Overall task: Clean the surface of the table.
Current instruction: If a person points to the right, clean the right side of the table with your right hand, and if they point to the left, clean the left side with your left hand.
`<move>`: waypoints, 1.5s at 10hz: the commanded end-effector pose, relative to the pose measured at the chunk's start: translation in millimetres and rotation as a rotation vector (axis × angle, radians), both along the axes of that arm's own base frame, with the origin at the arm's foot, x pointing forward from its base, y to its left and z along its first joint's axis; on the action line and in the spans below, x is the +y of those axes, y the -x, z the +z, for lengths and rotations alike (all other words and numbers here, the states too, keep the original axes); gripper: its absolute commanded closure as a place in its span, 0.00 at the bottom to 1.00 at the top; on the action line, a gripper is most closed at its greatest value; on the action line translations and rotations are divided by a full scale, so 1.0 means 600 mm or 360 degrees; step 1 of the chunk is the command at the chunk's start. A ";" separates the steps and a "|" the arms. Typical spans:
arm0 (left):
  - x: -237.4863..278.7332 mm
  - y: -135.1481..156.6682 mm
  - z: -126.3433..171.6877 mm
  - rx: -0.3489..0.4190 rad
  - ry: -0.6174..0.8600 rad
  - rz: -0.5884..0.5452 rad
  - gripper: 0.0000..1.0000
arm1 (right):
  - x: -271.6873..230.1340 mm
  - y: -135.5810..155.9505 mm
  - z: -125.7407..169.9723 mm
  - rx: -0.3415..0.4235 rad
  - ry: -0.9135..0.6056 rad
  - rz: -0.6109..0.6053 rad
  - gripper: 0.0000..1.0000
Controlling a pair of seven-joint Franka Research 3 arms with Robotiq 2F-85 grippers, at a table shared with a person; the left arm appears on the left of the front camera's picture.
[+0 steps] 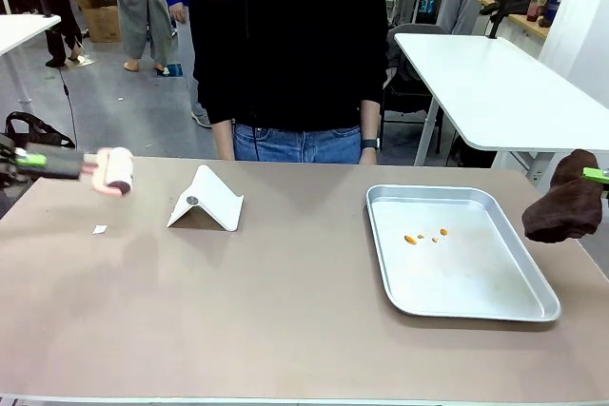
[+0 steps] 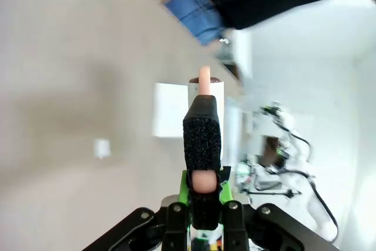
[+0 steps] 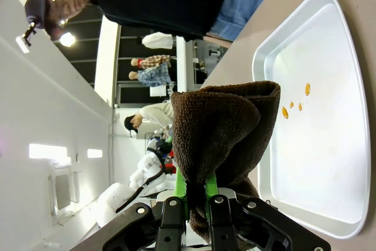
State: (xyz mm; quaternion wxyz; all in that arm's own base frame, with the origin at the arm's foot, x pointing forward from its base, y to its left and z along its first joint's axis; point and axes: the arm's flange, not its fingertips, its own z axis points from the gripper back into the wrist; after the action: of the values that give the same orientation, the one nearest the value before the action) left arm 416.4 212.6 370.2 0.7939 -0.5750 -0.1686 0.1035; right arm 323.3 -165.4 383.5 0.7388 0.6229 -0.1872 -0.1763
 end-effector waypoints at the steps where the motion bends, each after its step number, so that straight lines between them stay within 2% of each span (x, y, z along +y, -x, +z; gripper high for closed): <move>1: 0.038 0.067 0.047 -0.0165 0.0211 -0.0106 0.80 | -0.001 0.003 0.005 -0.0017 -0.0019 0.0011 1.00; 4: 0.099 0.165 0.059 -0.0104 0.0263 -0.0244 0.80 | -0.001 0.003 0.005 -0.0017 -0.0019 0.0011 1.00; 7: 0.180 0.251 0.029 -0.0086 0.0222 -0.0127 0.80 | -0.001 0.003 0.005 -0.0017 -0.0019 0.0011 1.00; 8: 0.211 0.264 0.009 -0.0059 0.0226 -0.0112 0.80 | -0.001 0.003 0.005 -0.0017 -0.0019 0.0011 1.00; 9: 0.232 0.265 -0.006 -0.0042 0.0218 -0.0010 0.80 | -0.001 0.003 0.005 -0.0017 -0.0019 0.0011 1.00; 10: 0.184 0.266 0.022 -0.0037 0.0217 -0.0092 0.80 | -0.001 0.003 0.005 -0.0017 -0.0019 0.0011 1.00; 15: 0.184 0.266 0.022 -0.0037 0.0217 -0.0092 0.80 | -0.001 0.003 0.005 -0.0017 -0.0019 0.0011 1.00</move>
State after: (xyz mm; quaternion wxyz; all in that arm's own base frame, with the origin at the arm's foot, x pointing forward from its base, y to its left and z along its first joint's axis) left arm 261.0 328.2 381.4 0.7577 -0.6288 -0.1550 0.0807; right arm 323.2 -165.3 383.4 0.7387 0.6231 -0.1870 -0.1763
